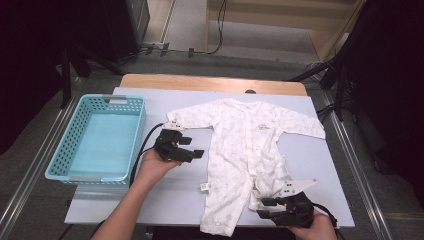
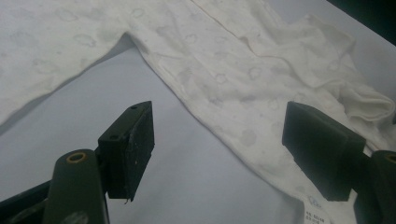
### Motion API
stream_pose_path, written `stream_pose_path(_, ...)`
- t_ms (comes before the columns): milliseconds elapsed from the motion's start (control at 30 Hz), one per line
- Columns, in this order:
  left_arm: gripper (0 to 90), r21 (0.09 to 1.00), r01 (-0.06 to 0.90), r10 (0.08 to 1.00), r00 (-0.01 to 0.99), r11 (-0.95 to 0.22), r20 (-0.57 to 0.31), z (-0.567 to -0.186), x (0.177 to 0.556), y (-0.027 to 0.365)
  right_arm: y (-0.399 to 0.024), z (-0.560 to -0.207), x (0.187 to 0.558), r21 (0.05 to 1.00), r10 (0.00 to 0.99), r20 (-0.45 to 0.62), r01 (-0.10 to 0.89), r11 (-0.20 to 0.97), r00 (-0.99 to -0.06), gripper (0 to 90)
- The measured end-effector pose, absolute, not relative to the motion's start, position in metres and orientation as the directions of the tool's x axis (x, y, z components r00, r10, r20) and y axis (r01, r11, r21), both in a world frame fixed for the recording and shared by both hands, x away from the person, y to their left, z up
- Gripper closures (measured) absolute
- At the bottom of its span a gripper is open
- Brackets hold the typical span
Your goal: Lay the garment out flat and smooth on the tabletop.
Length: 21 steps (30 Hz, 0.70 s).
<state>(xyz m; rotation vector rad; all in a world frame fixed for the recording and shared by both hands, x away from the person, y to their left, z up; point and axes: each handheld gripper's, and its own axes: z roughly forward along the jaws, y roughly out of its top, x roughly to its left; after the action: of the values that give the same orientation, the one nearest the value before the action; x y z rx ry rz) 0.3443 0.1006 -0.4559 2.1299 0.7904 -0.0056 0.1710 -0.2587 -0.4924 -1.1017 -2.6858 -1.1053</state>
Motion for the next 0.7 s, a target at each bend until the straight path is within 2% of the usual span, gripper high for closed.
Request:
stream_pose_path(67,25.7,0.715,0.538,0.534,0.801,-0.447,-0.270,-0.456,0.344,0.101,-0.255,-0.497,0.174,0.586,0.603,0.280,0.631,0.509,-0.747,50.5)
stream_pose_path(167,25.7,0.714,0.541,0.536,0.800,-0.445,-0.271,-0.456,0.345,0.101,-0.250,-0.502,0.179,0.596,0.628,0.245,0.626,0.503,-0.738,42.3)
stream_pose_path(333,25.7,0.711,0.540,0.536,0.800,-0.450,-0.268,-0.457,0.345,0.100,-0.242,-0.508,0.184,0.598,0.646,0.185,0.606,0.524,-0.741,41.8)
stream_pose_path(533,25.7,0.712,0.539,0.534,0.802,-0.451,-0.268,-0.457,0.344,0.099,-0.237,-0.510,0.181,0.610,0.680,0.127,0.598,0.520,-0.722,61.2)
stream_pose_path(567,25.7,0.712,0.539,0.534,0.802,-0.451,-0.269,-0.457,0.344,0.099,-0.238,-0.510,0.181,0.612,0.683,0.127,0.599,0.516,-0.719,68.7)
stream_pose_path(700,25.7,0.711,0.540,0.537,0.800,-0.450,-0.268,-0.457,0.344,0.100,-0.240,-0.509,0.183,0.588,0.686,0.187,0.639,0.496,-0.703,74.0)
